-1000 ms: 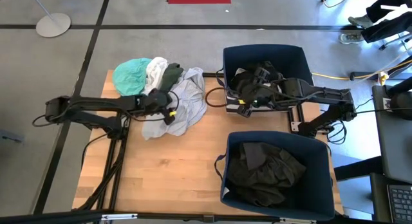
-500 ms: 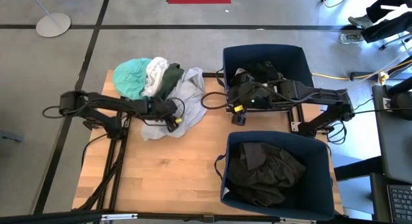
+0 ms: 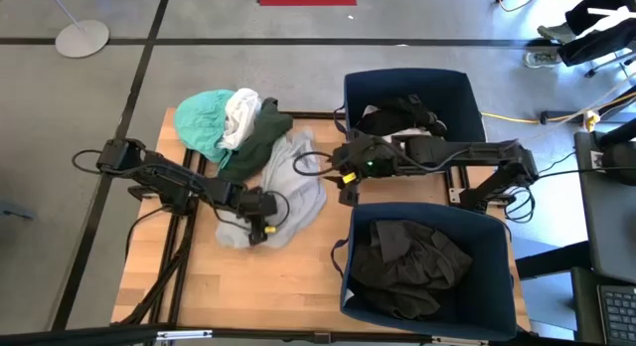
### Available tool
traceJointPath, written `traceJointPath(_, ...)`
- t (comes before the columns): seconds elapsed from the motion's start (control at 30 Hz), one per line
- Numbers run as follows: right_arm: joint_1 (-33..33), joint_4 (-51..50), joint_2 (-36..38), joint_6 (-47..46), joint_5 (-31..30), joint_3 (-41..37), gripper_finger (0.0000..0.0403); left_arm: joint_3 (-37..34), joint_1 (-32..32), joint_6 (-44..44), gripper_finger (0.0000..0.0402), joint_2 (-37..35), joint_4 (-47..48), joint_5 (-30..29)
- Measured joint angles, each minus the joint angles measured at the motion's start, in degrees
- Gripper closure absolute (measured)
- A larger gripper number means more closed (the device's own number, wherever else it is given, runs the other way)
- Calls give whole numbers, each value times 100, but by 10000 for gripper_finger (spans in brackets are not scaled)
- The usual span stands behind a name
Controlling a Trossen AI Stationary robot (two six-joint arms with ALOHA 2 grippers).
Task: Sort clothes
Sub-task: Put the blue patient gown into the bottom blue laundry organizer
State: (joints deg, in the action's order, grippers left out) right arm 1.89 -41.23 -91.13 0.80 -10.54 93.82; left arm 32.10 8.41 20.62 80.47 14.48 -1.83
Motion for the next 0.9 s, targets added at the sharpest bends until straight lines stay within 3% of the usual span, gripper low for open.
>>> traceJointPath(0.23, -4, 907, -542, 192, 272, 0, 196, 493, 261, -147, 208, -459, 895, -32)
traceJointPath(0.5, -9, 1976, -1216, 755, 213, -2, 196, 681, 338, 23, 208, -2104, 2144, -1267)
traceJointPath(0.63, -9, 2470, -1486, 1032, 208, -2, 196, 423, 336, 209, 208, -2870, 2396, -2000)
traceJointPath(0.9, -133, 3090, -1920, 971, -301, 4, 195, -429, 327, 559, 208, -3511, 2062, -2152)
